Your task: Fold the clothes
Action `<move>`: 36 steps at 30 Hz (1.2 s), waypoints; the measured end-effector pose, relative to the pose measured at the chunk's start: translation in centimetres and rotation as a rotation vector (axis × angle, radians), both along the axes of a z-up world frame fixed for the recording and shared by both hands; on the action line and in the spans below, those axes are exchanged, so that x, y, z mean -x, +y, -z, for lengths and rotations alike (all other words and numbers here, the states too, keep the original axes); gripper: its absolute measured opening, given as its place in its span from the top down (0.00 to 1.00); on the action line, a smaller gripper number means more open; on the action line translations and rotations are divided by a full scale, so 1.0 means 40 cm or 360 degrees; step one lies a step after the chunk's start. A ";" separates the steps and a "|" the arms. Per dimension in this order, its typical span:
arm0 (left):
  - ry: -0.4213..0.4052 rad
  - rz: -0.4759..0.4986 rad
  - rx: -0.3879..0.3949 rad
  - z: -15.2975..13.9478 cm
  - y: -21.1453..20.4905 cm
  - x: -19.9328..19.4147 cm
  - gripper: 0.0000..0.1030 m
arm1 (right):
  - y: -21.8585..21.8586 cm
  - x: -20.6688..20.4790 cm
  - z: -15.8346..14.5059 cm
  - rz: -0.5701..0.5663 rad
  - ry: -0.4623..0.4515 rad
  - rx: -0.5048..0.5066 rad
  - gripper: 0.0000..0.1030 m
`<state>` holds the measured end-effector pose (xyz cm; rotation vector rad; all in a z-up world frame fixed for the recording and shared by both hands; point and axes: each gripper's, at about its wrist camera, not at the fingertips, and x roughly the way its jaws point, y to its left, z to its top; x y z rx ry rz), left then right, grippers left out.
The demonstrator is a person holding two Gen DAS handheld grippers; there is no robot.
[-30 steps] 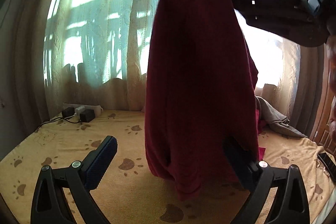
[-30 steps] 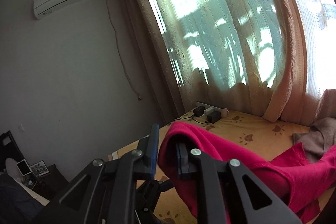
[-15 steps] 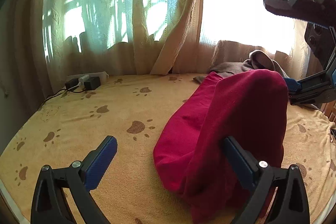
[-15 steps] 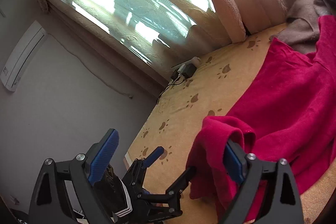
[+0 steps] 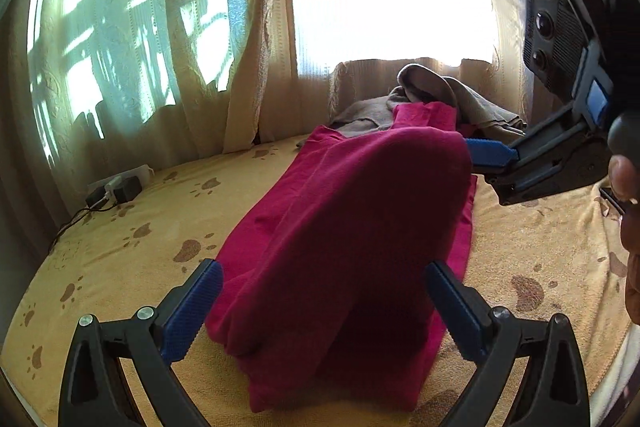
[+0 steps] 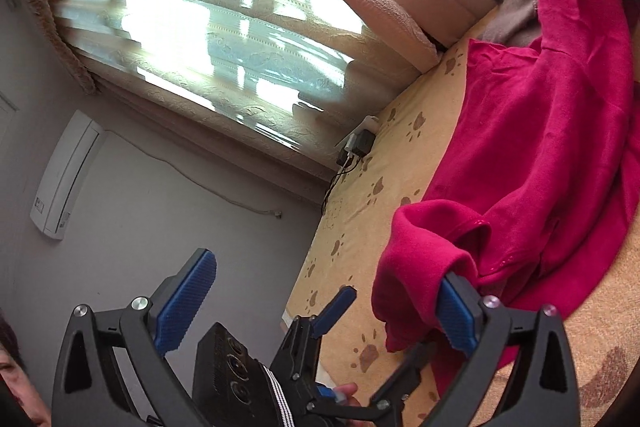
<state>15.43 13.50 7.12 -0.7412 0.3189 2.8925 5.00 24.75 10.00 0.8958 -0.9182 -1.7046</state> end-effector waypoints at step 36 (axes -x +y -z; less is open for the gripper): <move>0.0389 -0.0217 -0.0103 -0.066 -0.112 -0.073 0.92 | -0.205 -0.118 -0.138 -0.0414 0.0389 -0.0164 0.00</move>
